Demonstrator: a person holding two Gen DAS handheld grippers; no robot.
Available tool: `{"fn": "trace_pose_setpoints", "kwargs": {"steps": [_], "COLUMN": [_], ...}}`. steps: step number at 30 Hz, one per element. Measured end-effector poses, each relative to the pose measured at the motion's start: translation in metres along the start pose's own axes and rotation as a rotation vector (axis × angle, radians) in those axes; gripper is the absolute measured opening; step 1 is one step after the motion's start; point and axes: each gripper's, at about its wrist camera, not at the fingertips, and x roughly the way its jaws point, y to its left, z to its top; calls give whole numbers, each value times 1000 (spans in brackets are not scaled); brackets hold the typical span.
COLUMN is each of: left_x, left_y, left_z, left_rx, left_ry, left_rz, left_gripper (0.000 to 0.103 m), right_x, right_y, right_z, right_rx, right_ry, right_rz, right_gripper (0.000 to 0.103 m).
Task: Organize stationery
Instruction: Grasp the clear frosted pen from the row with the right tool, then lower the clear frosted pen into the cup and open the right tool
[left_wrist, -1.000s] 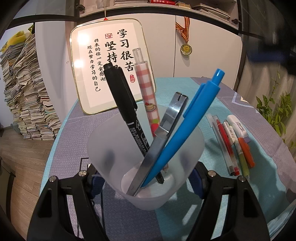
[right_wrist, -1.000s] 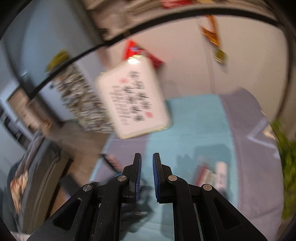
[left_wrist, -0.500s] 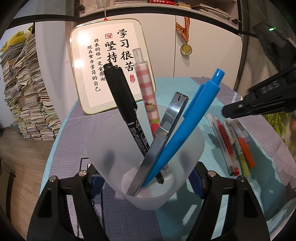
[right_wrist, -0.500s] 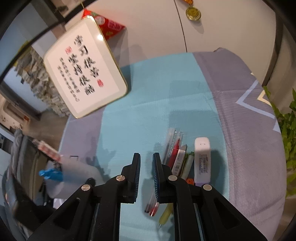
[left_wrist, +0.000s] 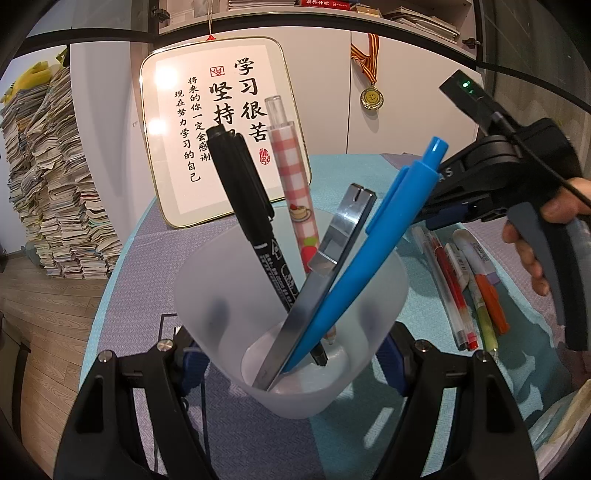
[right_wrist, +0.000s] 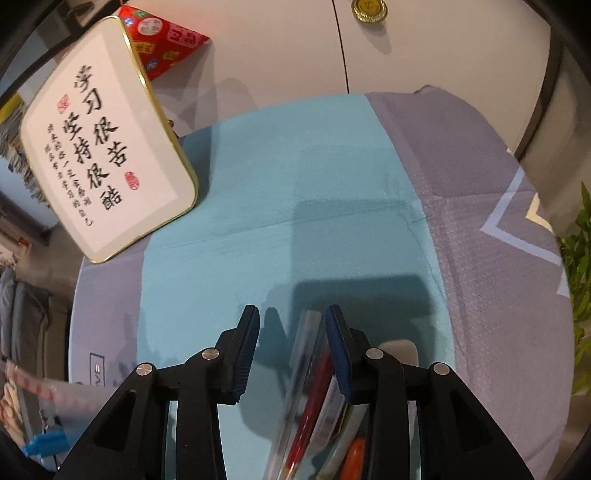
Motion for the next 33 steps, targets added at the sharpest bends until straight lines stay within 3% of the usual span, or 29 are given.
{"fn": "trace_pose_setpoints", "kwargs": {"steps": [8,12,13,16,20,23,33], "left_x": [0,0,0,0,0,0,0], "left_y": [0,0,0,0,0,0,0], "left_z": [0,0,0,0,0,0,0], "left_rx": [0,0,0,-1,0,0,0], "left_ry": [1,0,0,0,0,0,0], "left_rz": [0,0,0,-1,0,0,0], "left_gripper": [74,74,74,74,74,74,74], "right_x": [12,11,11,13,10,-14,-129], "right_y": [12,27,31,41,44,42,50], "right_z": [-1,-14,-17,-19,-23,-30,-67], "right_rx": [-54,-112,-135,-181,-199,-193,-242], "right_ry": [30,61,56,31,26,-21,-315], "right_rz": [-12,24,13,-58,-60,-8,121], "right_gripper": [37,37,35,17,15,15,13]}}
